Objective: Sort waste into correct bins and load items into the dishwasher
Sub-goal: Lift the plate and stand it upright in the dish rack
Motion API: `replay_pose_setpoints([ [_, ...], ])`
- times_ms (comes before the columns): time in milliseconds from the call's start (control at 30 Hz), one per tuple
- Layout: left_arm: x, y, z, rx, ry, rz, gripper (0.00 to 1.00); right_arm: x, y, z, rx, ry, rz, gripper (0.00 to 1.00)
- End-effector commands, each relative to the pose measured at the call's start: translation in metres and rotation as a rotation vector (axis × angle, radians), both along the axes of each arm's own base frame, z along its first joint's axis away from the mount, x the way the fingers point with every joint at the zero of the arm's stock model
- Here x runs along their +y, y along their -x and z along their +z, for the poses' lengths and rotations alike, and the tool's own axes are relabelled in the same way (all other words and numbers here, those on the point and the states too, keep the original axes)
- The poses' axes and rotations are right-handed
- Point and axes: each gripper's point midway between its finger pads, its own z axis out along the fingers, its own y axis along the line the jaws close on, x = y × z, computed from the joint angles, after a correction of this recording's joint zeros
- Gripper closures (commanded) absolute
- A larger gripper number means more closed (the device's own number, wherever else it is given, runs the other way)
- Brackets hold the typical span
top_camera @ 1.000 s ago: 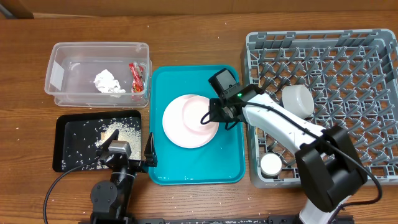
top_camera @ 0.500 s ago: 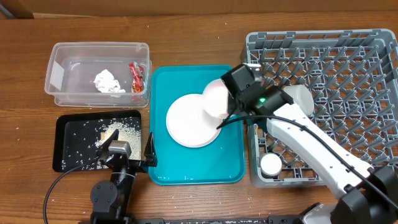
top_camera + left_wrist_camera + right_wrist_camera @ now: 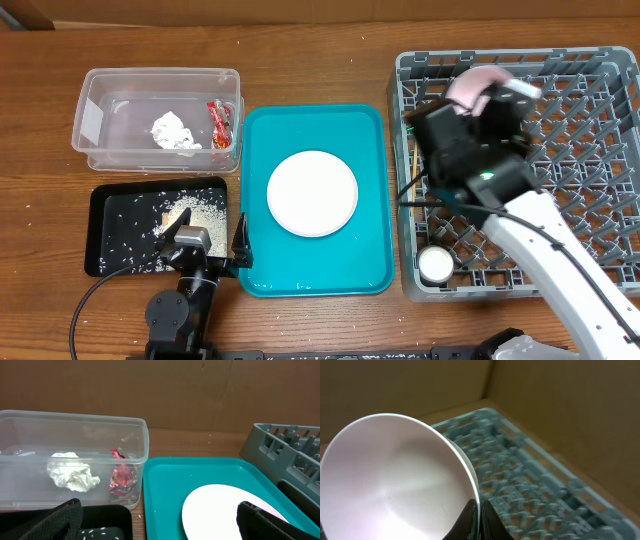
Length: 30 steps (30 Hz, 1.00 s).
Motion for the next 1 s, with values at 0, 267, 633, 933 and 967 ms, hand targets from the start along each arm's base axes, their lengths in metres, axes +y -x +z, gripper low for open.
replay_pose_setpoints([
  [0,-0.002,0.0,0.0,-0.008,-0.004,-0.012,0.0,-0.046,0.008,0.016,-0.042,0.074,-0.168,0.96],
  [267,-0.002,0.0,0.0,-0.008,-0.004,-0.012,0.0,-0.113,0.027,-0.038,0.182,-0.027,-0.349,0.96],
  [633,-0.002,0.0,0.0,-0.008,-0.004,-0.012,0.0,-0.148,0.051,-0.071,0.306,0.05,-0.472,0.96],
  [933,-0.002,0.0,0.0,-0.008,-0.004,-0.012,0.0,-0.161,0.044,-0.094,0.423,0.103,-0.488,0.96],
  [967,-0.002,0.0,0.0,-0.008,-0.004,-0.012,0.0,-0.16,0.041,-0.099,0.449,0.111,-0.476,0.96],
])
